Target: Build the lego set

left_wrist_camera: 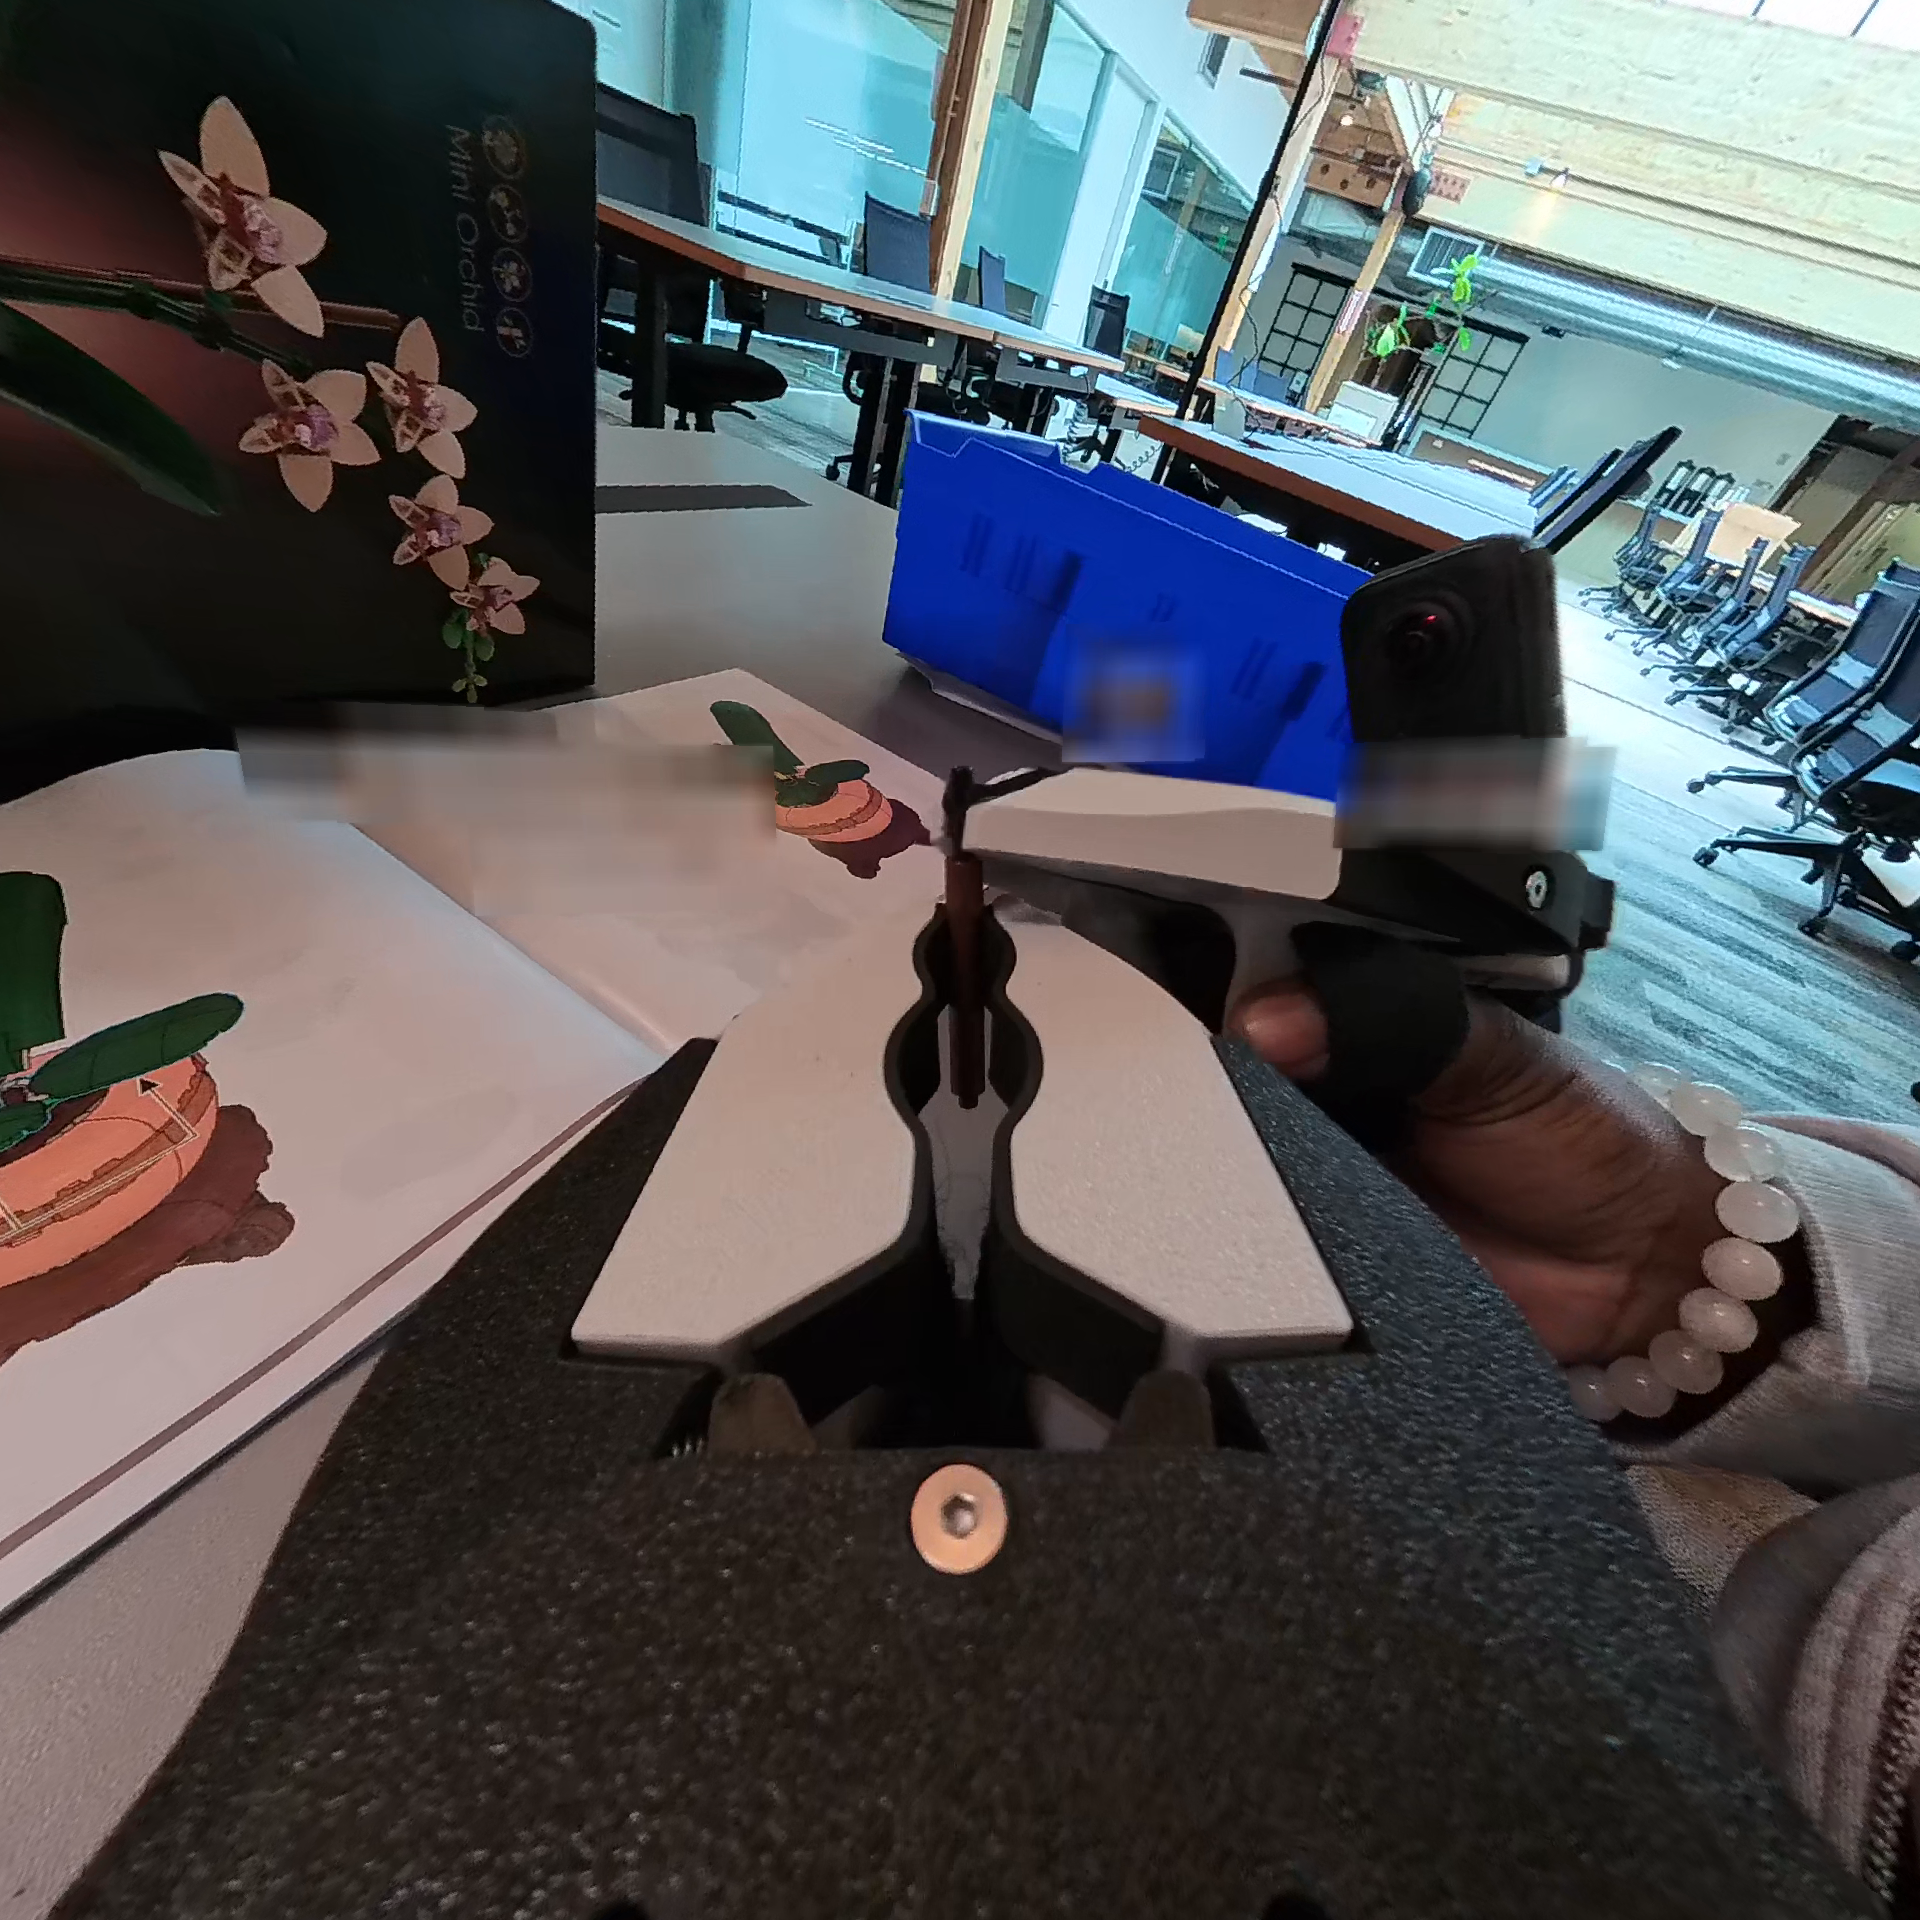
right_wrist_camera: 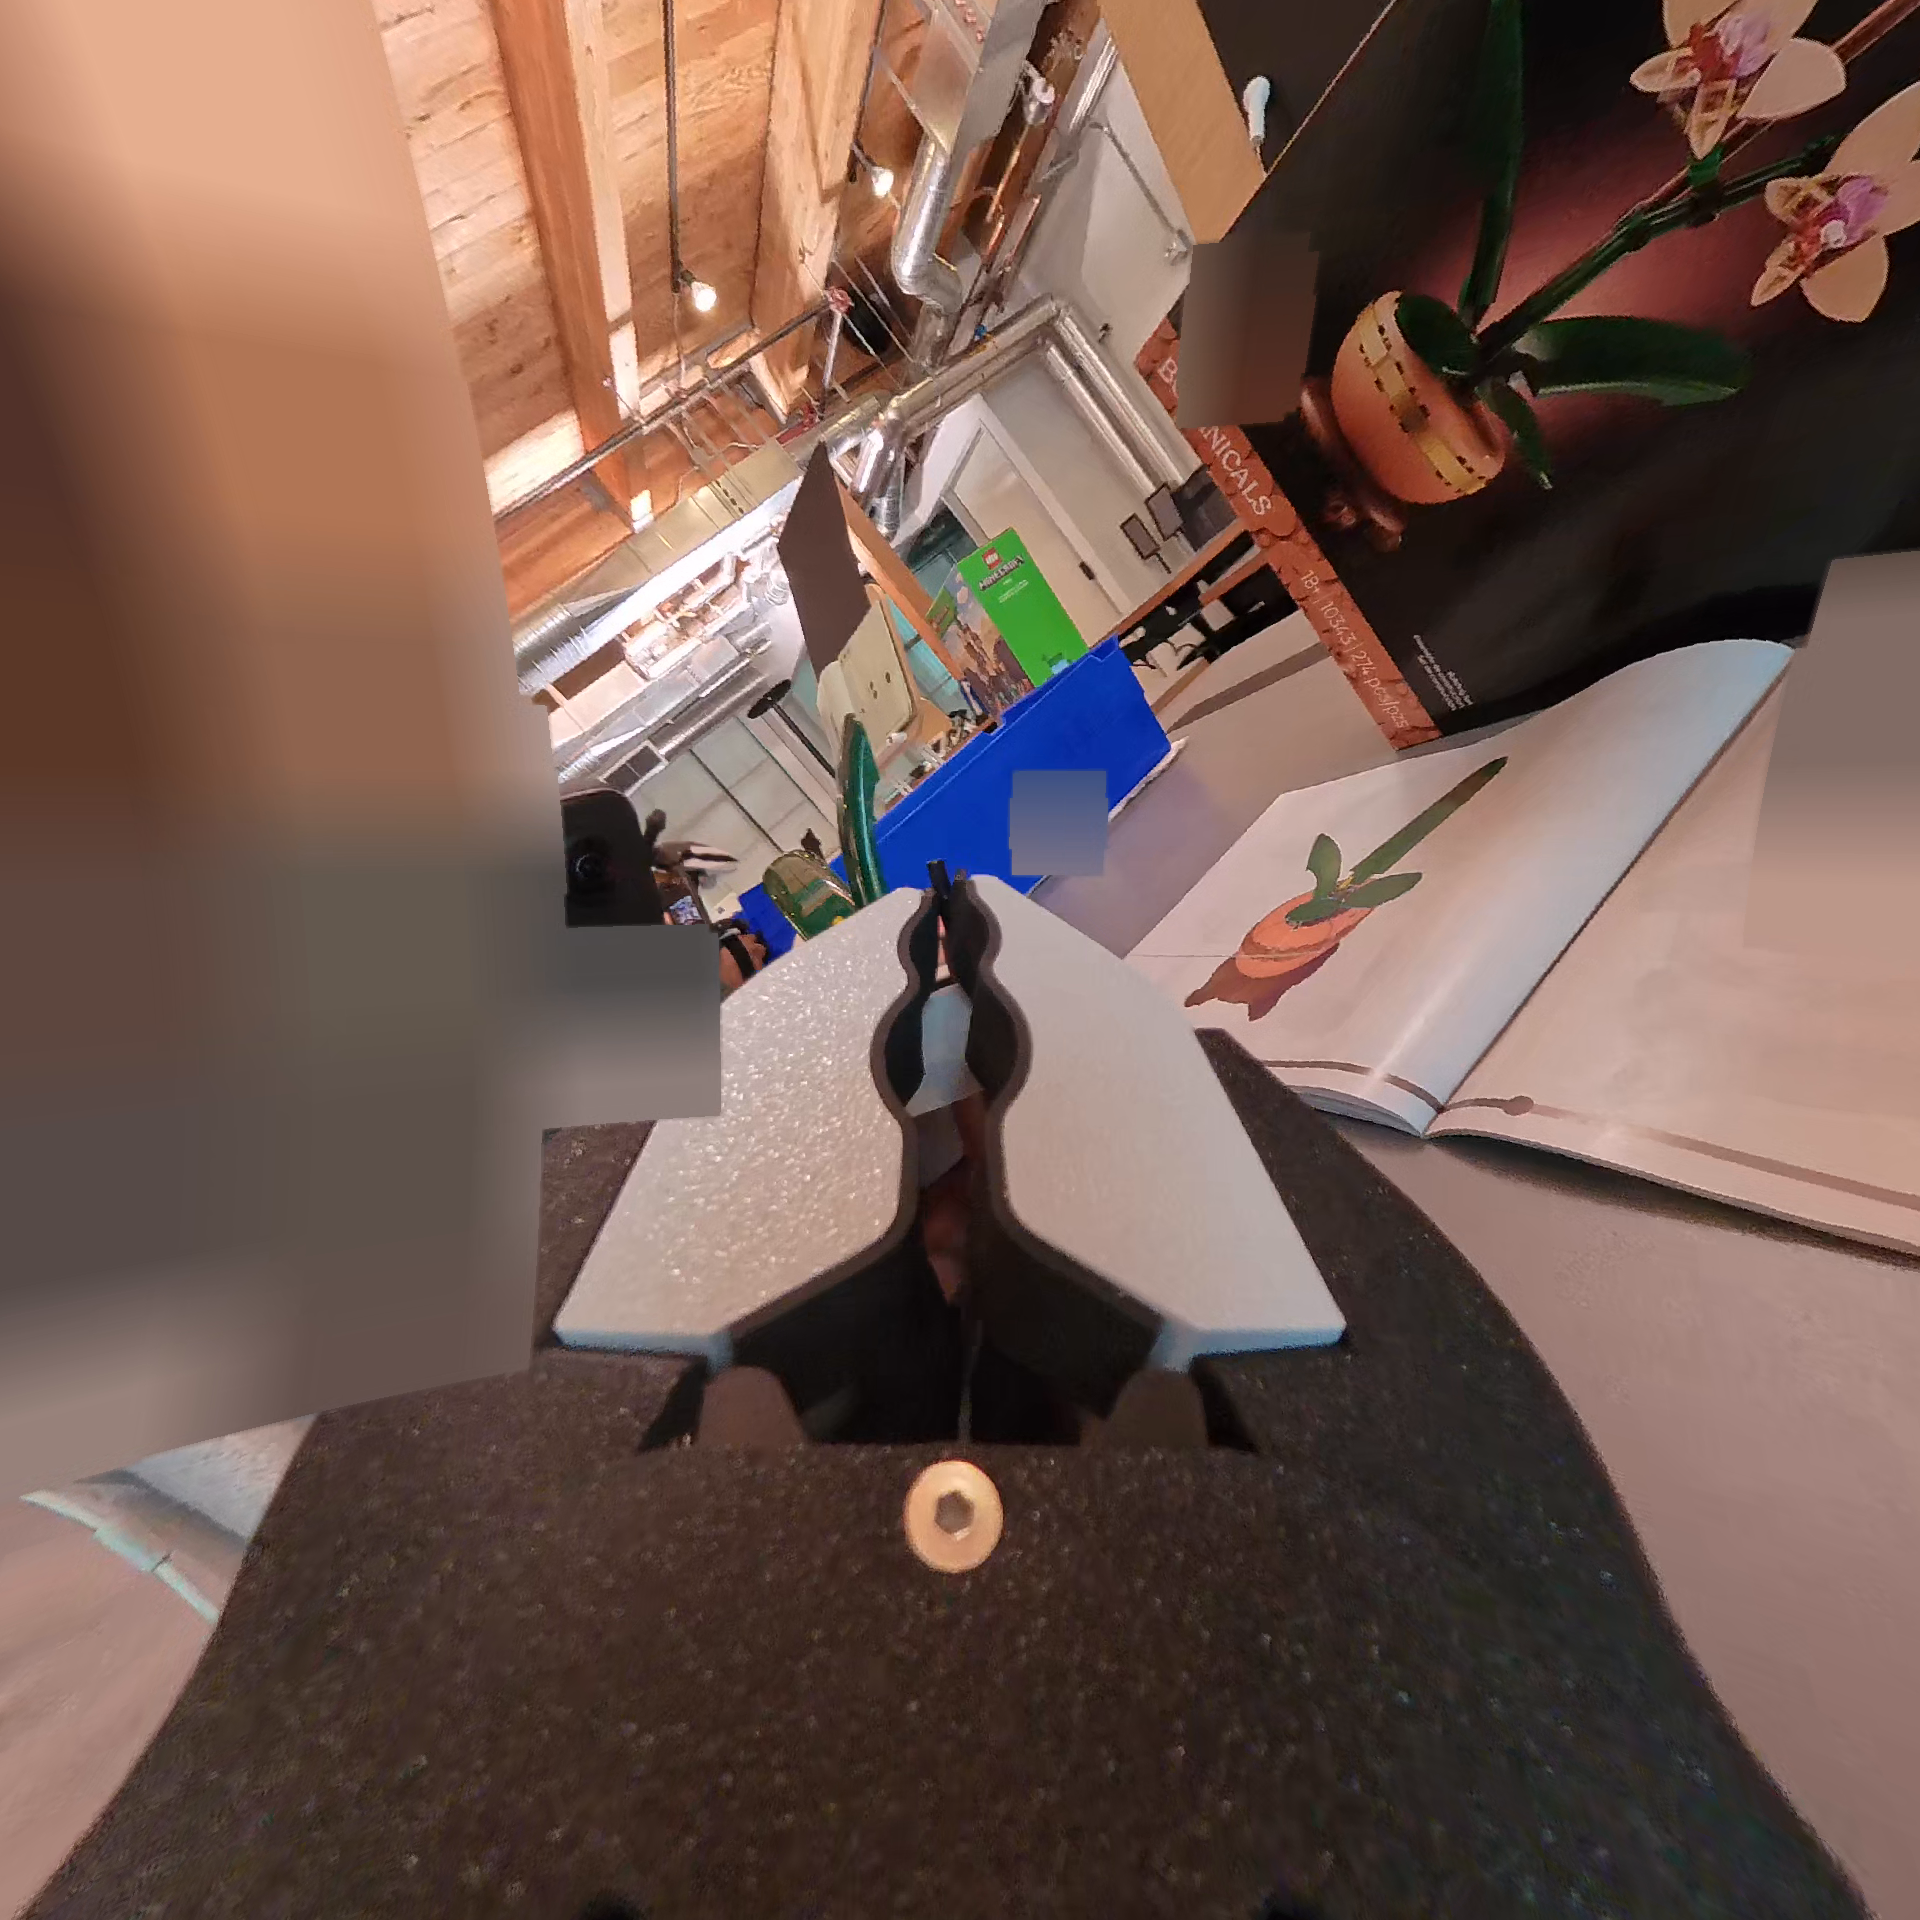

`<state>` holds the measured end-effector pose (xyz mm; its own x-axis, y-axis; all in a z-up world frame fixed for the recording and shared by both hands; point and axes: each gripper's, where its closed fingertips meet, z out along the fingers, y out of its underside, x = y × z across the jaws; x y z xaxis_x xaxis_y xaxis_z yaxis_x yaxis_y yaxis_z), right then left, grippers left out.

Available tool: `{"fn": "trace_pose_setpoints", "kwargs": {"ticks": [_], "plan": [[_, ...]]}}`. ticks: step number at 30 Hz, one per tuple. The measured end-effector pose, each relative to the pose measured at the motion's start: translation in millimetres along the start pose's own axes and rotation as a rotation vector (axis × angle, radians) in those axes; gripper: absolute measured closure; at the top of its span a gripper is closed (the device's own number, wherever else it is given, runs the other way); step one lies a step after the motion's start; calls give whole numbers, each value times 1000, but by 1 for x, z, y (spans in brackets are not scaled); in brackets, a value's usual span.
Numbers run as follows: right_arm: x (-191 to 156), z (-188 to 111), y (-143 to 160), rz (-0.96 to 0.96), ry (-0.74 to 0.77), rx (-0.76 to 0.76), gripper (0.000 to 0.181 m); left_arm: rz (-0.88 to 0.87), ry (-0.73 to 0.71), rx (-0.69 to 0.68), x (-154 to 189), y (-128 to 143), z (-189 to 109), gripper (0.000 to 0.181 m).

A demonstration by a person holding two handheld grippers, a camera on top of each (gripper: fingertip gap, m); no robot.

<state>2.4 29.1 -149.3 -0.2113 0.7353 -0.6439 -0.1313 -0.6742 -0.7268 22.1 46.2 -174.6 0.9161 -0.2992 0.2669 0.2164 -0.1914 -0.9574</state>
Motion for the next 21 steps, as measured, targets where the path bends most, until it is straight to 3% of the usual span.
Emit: {"fn": "trace_pose_setpoints", "kwargs": {"ticks": [2,5,7,12,16,21], "plan": [[-3,0,-2,-9,-23,1,172,5,9,6,1,-1,0,179],[-10,1,-6,-51,-66,-30,146,3,14,7,2,-1,0,179],[-13,1,-14,-136,-96,-45,143,3,20,8,2,-1,0,178],[-8,2,-11,-380,-130,-239,161,24,24,8,5,-1,-1,178],[-8,3,-7,-360,-160,-256,180,25,30,10,6,-1,-1,178],[-9,2,-7,-319,-169,-232,180,34,38,8,7,-1,-1,179]]}}
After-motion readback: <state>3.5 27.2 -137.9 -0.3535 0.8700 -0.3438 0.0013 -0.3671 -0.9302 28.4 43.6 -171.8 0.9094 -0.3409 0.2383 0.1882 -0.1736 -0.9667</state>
